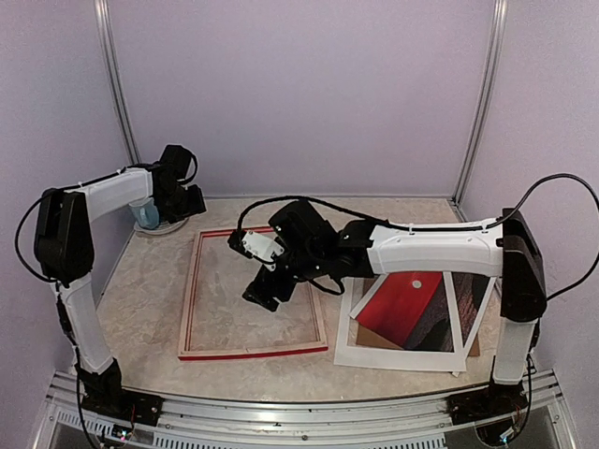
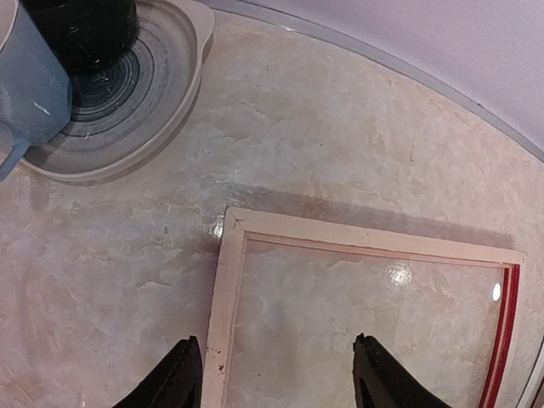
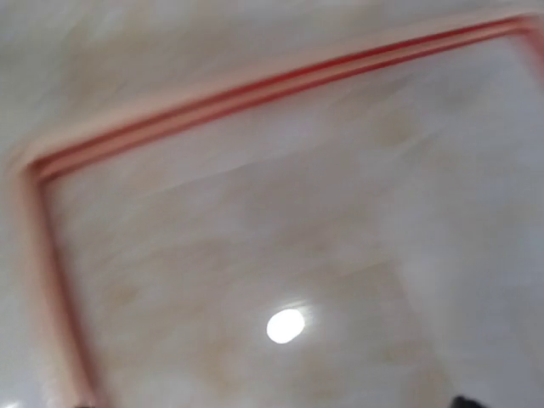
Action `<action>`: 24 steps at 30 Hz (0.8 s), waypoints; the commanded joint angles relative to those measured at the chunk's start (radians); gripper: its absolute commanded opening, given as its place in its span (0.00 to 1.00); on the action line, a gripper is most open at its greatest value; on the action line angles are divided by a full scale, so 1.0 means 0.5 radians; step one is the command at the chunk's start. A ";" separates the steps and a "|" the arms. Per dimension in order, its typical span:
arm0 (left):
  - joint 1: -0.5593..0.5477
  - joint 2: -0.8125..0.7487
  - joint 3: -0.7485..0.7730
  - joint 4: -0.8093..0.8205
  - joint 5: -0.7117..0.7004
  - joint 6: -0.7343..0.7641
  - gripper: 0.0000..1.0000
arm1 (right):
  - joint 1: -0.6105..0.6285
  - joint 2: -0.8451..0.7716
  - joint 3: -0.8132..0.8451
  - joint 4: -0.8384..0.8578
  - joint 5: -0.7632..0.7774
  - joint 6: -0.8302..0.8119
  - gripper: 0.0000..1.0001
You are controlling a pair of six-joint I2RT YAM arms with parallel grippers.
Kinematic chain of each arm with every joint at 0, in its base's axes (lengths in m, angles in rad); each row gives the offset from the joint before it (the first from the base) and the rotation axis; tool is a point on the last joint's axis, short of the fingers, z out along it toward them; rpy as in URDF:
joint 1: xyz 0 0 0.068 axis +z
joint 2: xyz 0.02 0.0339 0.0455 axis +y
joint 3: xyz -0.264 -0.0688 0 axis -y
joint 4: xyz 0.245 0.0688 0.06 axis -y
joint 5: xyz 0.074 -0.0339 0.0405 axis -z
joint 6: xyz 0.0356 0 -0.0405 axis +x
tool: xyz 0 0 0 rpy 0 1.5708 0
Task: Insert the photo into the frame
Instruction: Press the glass panel into the frame body.
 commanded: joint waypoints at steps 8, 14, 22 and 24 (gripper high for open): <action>-0.158 -0.359 -0.462 0.285 0.089 0.072 0.81 | -0.533 -0.006 0.431 -0.647 0.640 1.029 0.99; -0.088 -0.305 -0.489 0.281 0.004 0.085 0.87 | -0.695 0.289 0.714 -0.736 0.776 1.123 0.97; -0.009 -0.114 -0.575 0.318 0.035 0.060 0.80 | -0.890 0.875 1.466 -0.803 0.616 0.984 0.82; -0.008 -0.098 -0.595 0.328 0.032 0.058 0.76 | -0.925 0.974 1.599 -0.789 0.579 0.962 0.77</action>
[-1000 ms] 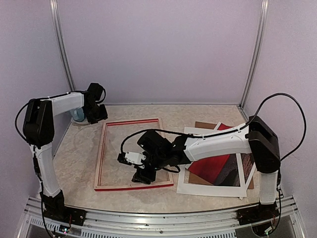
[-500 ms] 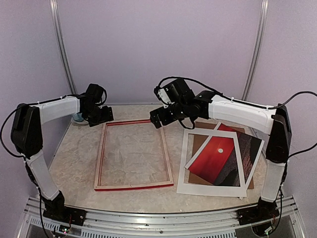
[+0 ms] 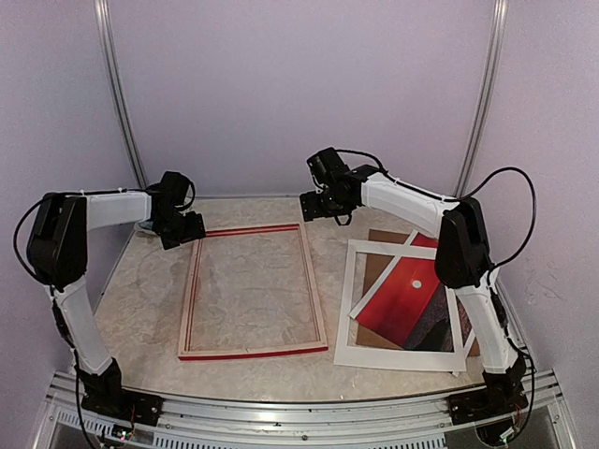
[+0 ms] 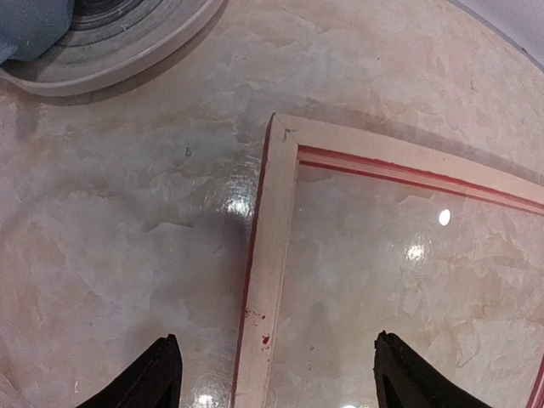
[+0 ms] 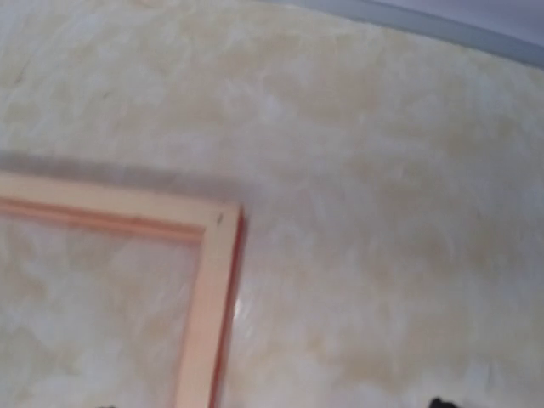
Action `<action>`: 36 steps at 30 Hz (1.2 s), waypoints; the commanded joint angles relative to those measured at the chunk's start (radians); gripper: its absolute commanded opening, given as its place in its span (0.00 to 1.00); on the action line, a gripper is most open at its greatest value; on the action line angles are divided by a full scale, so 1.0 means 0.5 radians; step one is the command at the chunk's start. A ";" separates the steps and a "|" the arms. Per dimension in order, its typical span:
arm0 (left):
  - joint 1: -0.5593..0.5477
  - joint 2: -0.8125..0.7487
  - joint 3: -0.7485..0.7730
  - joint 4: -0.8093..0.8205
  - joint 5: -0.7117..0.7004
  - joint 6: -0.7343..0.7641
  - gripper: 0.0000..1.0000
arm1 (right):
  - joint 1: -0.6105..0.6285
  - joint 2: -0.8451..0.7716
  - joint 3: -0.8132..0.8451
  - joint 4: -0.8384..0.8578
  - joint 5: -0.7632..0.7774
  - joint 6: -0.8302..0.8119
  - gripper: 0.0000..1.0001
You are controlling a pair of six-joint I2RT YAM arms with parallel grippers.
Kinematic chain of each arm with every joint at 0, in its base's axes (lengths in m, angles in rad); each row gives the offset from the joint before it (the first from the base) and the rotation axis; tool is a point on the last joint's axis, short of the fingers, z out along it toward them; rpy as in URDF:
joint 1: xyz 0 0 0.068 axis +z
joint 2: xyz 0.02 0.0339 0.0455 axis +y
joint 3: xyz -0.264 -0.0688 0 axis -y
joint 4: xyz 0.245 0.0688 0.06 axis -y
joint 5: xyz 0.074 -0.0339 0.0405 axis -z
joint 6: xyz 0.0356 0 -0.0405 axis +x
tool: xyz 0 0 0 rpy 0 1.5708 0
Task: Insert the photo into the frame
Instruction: Press the glass panel into the frame body.
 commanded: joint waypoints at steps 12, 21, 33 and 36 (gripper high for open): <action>-0.008 0.112 -0.188 0.047 0.195 -0.032 0.46 | -0.166 0.372 0.258 0.199 -0.370 -0.105 0.64; -0.006 0.163 -0.240 0.042 0.146 -0.032 0.39 | -0.151 0.404 0.147 0.322 -0.477 -0.079 0.64; -0.114 0.095 -0.353 0.051 0.143 -0.063 0.29 | -0.103 0.423 0.023 0.390 -0.383 -0.055 0.63; -0.152 0.064 -0.398 0.057 0.155 -0.069 0.29 | -0.088 0.444 0.025 0.389 -0.365 -0.041 0.61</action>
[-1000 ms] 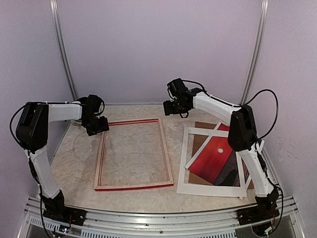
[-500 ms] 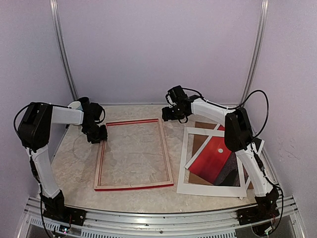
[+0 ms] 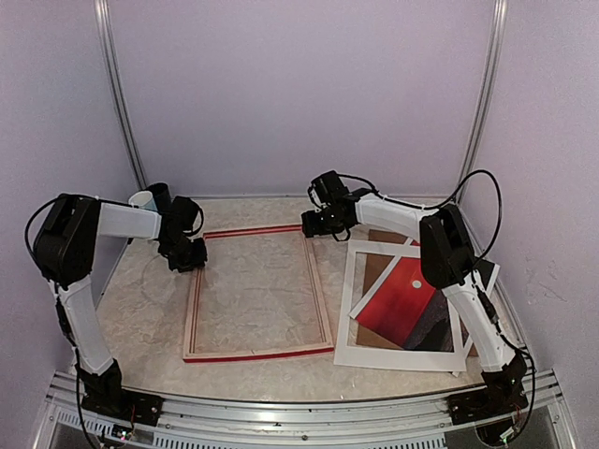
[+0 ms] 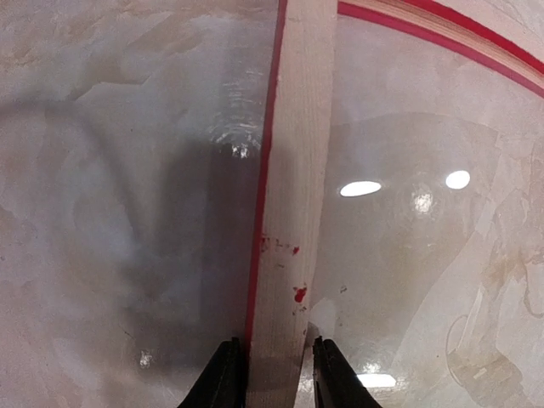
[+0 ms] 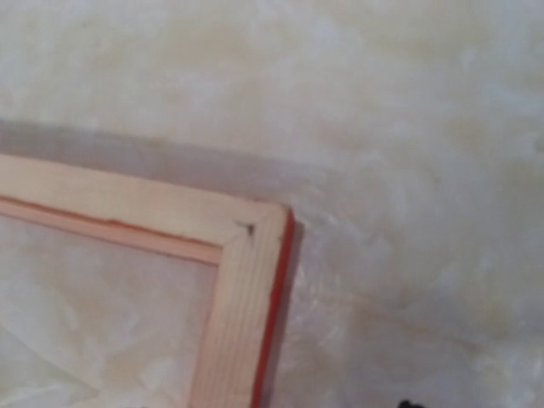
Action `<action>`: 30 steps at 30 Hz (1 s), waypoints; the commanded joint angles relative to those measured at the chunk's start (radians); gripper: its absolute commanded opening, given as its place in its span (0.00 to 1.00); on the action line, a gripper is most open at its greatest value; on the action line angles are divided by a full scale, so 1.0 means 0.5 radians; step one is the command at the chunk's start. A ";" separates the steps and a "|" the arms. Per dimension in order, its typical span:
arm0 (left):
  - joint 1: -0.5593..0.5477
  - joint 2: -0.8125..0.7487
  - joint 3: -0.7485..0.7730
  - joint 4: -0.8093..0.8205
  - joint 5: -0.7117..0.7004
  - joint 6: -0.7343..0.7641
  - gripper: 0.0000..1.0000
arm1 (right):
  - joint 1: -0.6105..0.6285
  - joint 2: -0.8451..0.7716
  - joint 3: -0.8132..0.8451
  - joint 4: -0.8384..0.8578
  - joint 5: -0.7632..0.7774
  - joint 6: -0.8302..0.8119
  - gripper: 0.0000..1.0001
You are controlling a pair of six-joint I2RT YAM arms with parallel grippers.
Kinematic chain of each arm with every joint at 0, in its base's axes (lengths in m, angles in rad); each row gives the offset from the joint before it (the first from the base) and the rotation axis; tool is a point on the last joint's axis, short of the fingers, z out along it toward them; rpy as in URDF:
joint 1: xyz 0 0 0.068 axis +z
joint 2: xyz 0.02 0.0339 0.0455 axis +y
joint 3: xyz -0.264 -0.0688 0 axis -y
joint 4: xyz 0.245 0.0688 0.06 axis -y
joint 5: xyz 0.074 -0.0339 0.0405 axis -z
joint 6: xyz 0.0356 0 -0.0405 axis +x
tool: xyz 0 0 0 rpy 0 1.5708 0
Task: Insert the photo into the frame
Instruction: Press the glass panel into the frame body.
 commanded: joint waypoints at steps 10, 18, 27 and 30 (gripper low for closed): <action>-0.097 -0.147 -0.237 -0.024 0.132 -0.016 0.30 | 0.035 0.079 -0.012 0.027 0.177 0.063 0.55; -0.096 -0.246 -0.329 -0.005 0.139 0.002 0.32 | 0.037 0.146 0.055 -0.006 0.234 0.073 0.54; -0.053 -0.278 -0.371 -0.003 0.139 0.006 0.33 | 0.050 0.191 0.102 -0.016 0.320 0.064 0.54; -0.025 -0.274 -0.400 0.006 0.209 0.000 0.28 | 0.058 0.202 0.102 -0.055 0.378 0.074 0.53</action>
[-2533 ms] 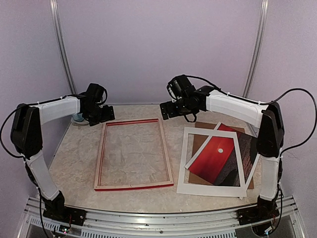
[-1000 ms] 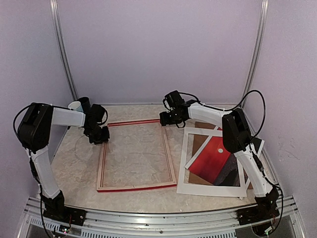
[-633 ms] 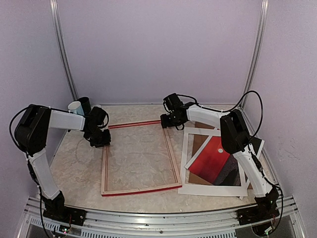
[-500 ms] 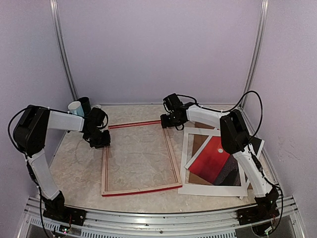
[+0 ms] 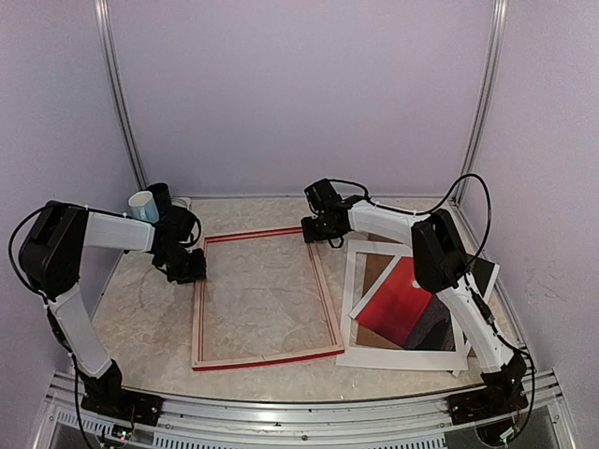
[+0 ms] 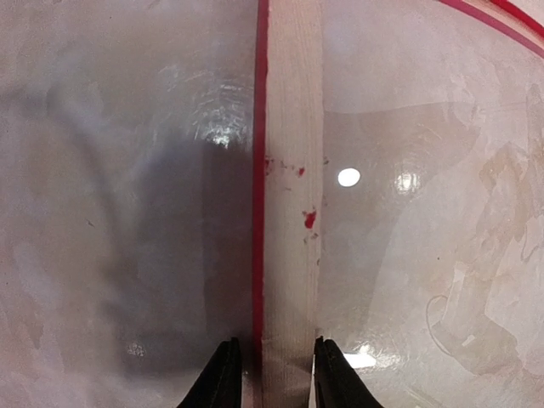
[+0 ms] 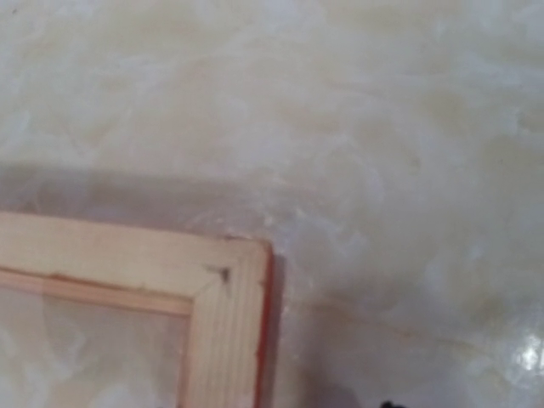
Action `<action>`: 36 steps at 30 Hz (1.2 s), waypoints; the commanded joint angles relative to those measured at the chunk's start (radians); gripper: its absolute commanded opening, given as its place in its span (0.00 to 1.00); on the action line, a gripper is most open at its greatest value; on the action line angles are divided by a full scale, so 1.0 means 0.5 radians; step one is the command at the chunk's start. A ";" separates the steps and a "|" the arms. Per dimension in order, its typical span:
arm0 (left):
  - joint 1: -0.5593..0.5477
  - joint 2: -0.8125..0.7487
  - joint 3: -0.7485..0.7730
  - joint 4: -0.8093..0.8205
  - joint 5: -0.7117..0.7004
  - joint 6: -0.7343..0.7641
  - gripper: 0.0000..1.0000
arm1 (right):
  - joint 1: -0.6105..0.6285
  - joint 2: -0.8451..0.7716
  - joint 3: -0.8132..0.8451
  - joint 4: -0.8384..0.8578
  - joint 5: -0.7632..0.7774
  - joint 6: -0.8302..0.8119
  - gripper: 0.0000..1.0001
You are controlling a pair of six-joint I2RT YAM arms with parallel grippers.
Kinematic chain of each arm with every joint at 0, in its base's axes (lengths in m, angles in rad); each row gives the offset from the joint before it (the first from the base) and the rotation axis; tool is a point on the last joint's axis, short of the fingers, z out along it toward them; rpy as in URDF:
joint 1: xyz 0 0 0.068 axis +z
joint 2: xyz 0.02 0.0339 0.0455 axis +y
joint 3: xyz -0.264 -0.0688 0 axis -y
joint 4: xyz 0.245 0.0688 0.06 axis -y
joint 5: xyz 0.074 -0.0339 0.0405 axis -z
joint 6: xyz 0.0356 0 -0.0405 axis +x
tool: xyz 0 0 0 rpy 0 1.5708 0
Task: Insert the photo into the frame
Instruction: Press the glass panel into the frame body.
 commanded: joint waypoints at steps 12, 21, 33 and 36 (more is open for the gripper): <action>0.088 -0.028 -0.140 -0.043 0.149 -0.003 0.04 | 0.060 0.071 -0.037 -0.173 0.256 0.094 0.49; 0.146 0.044 -0.191 0.005 0.210 -0.057 0.00 | 0.058 0.042 -0.104 -0.360 0.335 0.176 0.51; 0.158 0.105 -0.244 0.047 0.187 -0.173 0.00 | 0.186 -0.145 -0.458 -0.458 0.291 0.216 0.53; 0.157 0.104 -0.245 0.042 0.133 -0.204 0.00 | 0.208 -0.173 -0.488 -0.492 0.282 0.263 0.54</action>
